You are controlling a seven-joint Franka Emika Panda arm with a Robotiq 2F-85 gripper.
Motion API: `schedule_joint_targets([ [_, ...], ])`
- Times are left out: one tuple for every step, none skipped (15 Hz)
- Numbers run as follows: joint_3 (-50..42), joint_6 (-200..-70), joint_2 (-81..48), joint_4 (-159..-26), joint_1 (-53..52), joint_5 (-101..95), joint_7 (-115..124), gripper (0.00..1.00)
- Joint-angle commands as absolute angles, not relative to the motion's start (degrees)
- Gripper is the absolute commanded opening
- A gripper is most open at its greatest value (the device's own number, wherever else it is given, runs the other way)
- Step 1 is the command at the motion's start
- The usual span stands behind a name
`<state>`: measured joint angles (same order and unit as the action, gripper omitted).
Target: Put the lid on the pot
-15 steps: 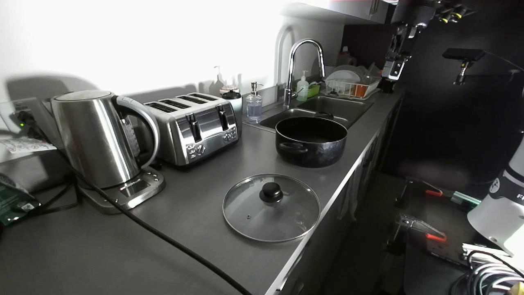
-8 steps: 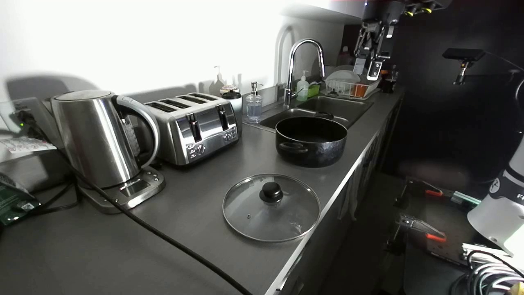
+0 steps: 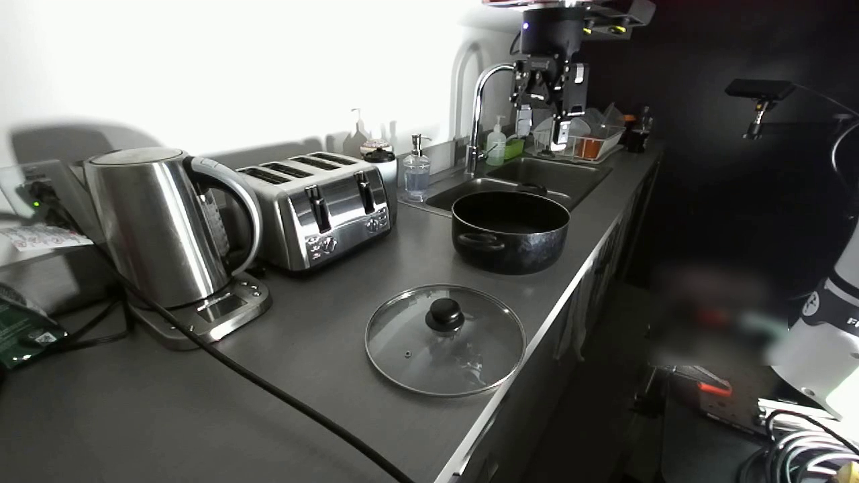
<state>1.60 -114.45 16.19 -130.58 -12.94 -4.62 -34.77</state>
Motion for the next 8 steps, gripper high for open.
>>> schedule_joint_targets([
  [4.6, -113.6, 8.6, -124.8, -13.2, -7.7, -39.9, 1.0],
  [5.6, -113.9, 7.2, -124.4, -13.4, -8.4, -41.1, 1.0],
  [6.5, -114.3, 6.1, -124.2, -13.4, -9.2, -42.2, 1.0],
  [7.3, -114.9, 4.9, -124.2, -13.5, -9.8, -43.4, 1.0],
  [8.0, -115.3, 3.8, -124.1, -13.5, -10.4, -44.7, 1.0],
  [8.6, -116.1, 2.8, -124.2, -13.4, -10.9, -45.9, 1.0],
  [9.2, -116.8, 1.7, -124.2, -13.4, -11.4, -47.1, 1.0],
  [9.6, -117.9, 0.4, -124.3, -13.4, -11.7, -48.3, 1.0],
])
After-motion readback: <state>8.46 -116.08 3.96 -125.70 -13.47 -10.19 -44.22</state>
